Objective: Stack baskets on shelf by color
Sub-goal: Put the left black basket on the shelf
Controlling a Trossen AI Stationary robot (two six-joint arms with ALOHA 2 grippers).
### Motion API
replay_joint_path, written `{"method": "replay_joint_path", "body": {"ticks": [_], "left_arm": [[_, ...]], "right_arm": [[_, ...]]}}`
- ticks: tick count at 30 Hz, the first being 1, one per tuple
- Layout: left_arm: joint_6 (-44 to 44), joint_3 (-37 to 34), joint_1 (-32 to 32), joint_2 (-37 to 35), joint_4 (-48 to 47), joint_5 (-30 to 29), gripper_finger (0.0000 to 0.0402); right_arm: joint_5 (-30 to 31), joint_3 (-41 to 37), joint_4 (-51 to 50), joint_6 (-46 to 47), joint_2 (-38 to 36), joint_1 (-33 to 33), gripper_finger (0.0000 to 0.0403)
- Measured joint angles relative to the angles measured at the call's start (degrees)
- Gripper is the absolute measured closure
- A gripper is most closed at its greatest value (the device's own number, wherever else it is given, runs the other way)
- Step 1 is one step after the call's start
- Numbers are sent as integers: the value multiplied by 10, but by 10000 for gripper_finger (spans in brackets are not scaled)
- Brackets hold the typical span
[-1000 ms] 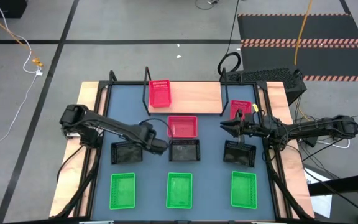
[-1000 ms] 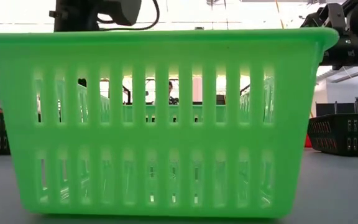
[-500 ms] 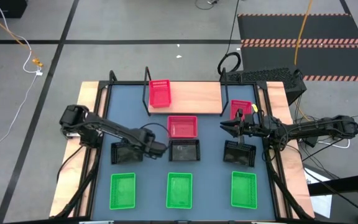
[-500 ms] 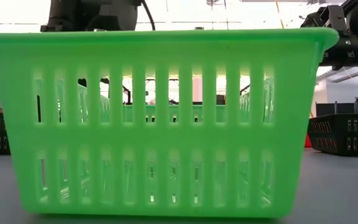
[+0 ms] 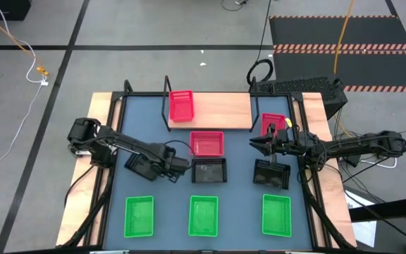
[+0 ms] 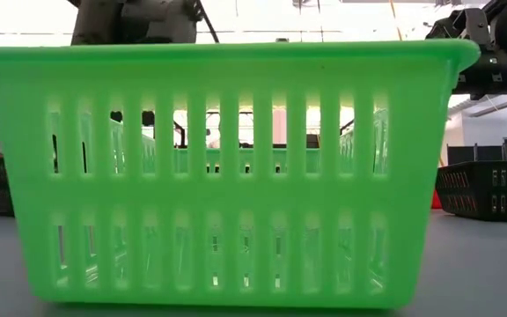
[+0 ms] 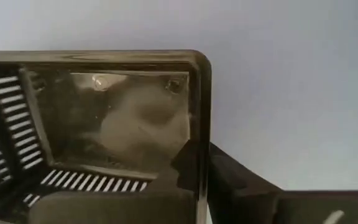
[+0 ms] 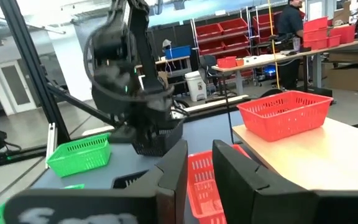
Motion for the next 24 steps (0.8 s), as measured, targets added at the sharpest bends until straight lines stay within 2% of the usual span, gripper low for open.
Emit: {"method": "replay_joint_path", "body": {"ticks": [4, 8, 12, 19, 24], "left_arm": [[26, 36, 11, -8, -14, 17, 367], [97, 98, 21, -26, -46, 44, 372], [143, 179, 22, -48, -103, 46, 392], [188, 310, 9, -58, -231, 48, 366], [231, 387, -1, -58, -227, 39, 390]], "right_arm": [[0, 0, -5, -3, 0, 0, 332], [0, 0, -16, -3, 0, 0, 332], [-1, 0, -22, 9, 0, 0, 332], [-2, 0, -23, 12, 0, 0, 332], [-2, 0, -23, 12, 0, 0, 332]]}}
